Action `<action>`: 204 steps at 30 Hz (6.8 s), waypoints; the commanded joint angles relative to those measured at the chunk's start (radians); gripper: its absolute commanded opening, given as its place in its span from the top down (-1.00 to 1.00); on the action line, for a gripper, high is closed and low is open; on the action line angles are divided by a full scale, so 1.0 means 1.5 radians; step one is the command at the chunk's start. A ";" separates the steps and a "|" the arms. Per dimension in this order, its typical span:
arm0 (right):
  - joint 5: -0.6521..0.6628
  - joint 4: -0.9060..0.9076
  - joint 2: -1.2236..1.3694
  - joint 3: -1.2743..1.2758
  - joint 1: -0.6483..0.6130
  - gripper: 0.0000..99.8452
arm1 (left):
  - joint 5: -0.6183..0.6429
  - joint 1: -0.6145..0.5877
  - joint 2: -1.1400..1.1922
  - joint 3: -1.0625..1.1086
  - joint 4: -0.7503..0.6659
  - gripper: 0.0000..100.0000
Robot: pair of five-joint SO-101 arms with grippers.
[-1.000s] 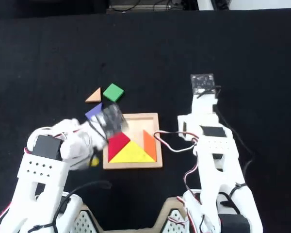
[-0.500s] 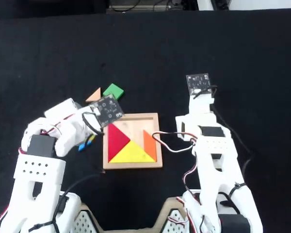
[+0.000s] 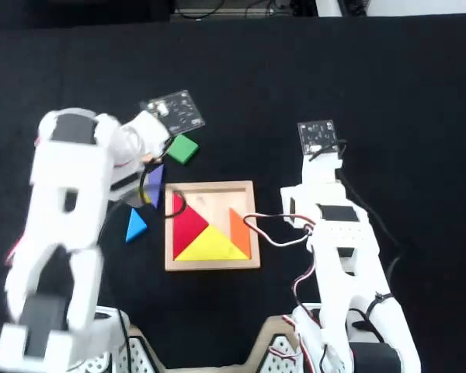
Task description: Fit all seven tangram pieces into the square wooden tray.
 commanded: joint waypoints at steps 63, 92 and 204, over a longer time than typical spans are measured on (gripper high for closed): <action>0.011 -0.014 -0.019 -0.006 -0.011 0.98 | 0.217 -0.251 0.298 -0.004 -0.413 0.47; 0.062 0.009 -0.019 0.008 -0.064 0.98 | 0.529 -0.192 0.218 0.084 -0.497 0.47; 0.029 0.665 0.991 -1.423 -0.571 0.47 | 0.484 -0.680 -0.319 0.754 -0.367 0.45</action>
